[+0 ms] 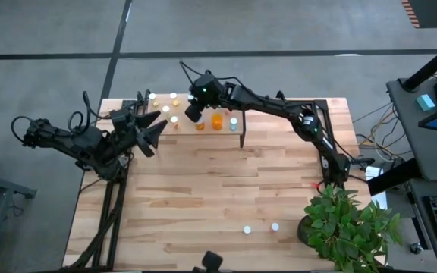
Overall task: Pick and place medicine bottles onto shelf by color
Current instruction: Put the blue pill bottle on the shelf
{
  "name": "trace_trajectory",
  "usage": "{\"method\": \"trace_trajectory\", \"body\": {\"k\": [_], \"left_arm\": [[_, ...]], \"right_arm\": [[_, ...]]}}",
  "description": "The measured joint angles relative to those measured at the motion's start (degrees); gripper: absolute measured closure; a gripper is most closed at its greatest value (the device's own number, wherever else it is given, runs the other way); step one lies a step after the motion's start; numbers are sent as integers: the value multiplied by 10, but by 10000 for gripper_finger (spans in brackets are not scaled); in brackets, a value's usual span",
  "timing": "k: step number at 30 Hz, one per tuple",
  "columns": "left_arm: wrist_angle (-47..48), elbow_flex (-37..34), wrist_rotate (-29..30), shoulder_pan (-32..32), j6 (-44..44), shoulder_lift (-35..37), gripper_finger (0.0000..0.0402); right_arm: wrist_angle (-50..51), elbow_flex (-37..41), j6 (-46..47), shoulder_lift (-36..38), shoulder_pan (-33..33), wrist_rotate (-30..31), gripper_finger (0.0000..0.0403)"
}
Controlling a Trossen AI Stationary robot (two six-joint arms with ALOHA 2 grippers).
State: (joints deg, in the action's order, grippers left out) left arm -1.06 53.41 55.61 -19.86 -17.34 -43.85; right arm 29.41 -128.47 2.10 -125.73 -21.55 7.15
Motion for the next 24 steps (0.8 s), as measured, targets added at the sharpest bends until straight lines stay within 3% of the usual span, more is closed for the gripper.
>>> {"method": "trace_trajectory", "body": {"k": [5, 24], "left_arm": [[-1, 0, 2, 0, -3, 0, 162], [-2, 0, 2, 0, -3, -6, 162]], "right_arm": [[-2, 10, 8, 0, 5, -29, 296], [8, 4, -22, 0, 5, -26, 296]]}}
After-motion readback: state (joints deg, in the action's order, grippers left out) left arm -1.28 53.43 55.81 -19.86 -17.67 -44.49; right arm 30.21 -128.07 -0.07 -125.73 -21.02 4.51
